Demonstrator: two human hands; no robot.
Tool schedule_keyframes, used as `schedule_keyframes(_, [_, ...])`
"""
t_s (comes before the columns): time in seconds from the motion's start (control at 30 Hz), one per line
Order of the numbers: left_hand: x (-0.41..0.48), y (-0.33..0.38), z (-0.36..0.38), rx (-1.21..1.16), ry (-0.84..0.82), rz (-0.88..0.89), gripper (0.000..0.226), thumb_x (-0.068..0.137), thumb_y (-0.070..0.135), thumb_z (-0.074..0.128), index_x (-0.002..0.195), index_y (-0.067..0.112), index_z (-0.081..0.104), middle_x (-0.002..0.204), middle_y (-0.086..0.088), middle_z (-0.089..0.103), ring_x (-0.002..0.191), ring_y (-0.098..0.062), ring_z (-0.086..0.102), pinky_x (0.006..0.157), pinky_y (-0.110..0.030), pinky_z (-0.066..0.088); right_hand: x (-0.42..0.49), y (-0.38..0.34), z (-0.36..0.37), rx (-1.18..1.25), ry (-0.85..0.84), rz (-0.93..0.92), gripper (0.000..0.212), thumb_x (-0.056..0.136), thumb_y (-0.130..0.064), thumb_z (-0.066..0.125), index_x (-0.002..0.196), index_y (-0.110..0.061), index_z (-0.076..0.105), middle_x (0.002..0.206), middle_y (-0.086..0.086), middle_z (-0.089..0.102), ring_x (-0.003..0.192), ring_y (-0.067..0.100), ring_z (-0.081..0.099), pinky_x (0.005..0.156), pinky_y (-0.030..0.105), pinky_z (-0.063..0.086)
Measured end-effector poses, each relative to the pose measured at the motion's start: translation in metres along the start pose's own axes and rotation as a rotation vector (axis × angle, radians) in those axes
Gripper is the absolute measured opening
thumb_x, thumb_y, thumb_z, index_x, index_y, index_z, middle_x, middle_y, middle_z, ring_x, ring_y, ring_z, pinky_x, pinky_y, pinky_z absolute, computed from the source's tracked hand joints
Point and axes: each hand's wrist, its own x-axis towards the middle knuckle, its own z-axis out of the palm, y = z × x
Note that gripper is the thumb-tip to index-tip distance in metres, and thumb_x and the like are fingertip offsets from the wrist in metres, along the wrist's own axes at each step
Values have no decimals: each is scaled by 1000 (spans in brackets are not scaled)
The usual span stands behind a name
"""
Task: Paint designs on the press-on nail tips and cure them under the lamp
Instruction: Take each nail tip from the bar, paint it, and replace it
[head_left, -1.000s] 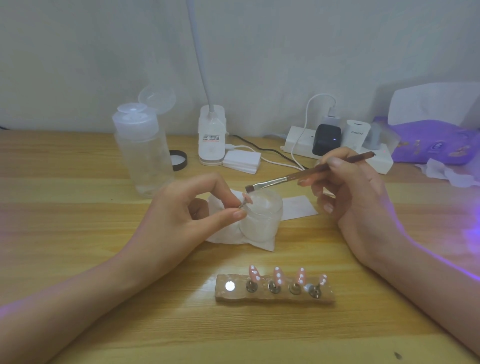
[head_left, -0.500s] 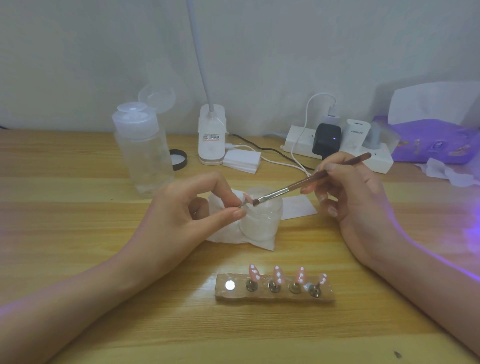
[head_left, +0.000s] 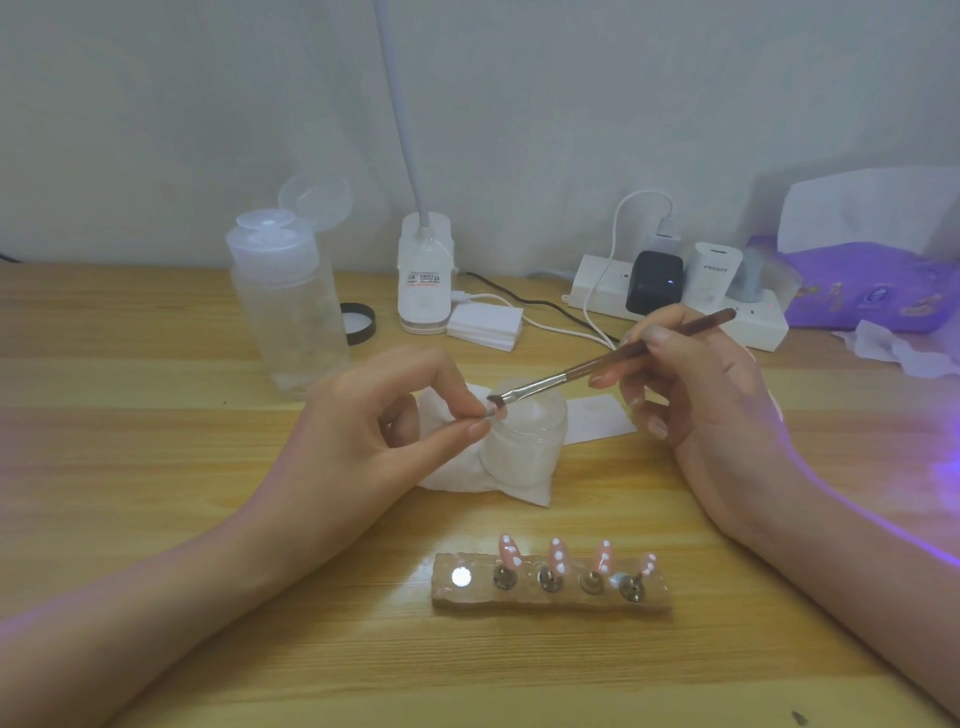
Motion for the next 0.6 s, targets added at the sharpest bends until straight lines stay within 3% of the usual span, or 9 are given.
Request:
schedule_keyframes(0.1, [0,1,1,51,14,9,9,83,23,72,78,22,65,61,19,51,46,-4,34,51,-8,29,1,2,-2,1,71,26,19,97,-16,49,79,-18,55,66,6,69,54,9,47,42,17,33])
schedule_keyframes(0.3, [2,-2,1,70,10,22,11,83,27,72,80,28,62,79,-9,60,48,-10,37,54,-14,32,0,1,0,-6,-3,6,12,93,-25,52,83,-18,54,72,6,71,56,11,48,44,17,35])
schedule_keyframes(0.43, [2,-2,1,81,-7,36,10,85,31,71,81,27,62,80,-6,59,49,-9,38,56,-12,32,2,2,-2,15,73,33,21,101,-14,46,81,-18,53,68,5,70,53,8,46,42,16,32])
schedule_keyframes(0.6, [3,1,1,97,-10,65,10,86,24,71,81,24,62,84,2,60,48,-9,38,55,-11,32,0,0,0,-7,0,0,14,94,-23,51,81,-19,55,70,6,70,54,10,46,43,16,33])
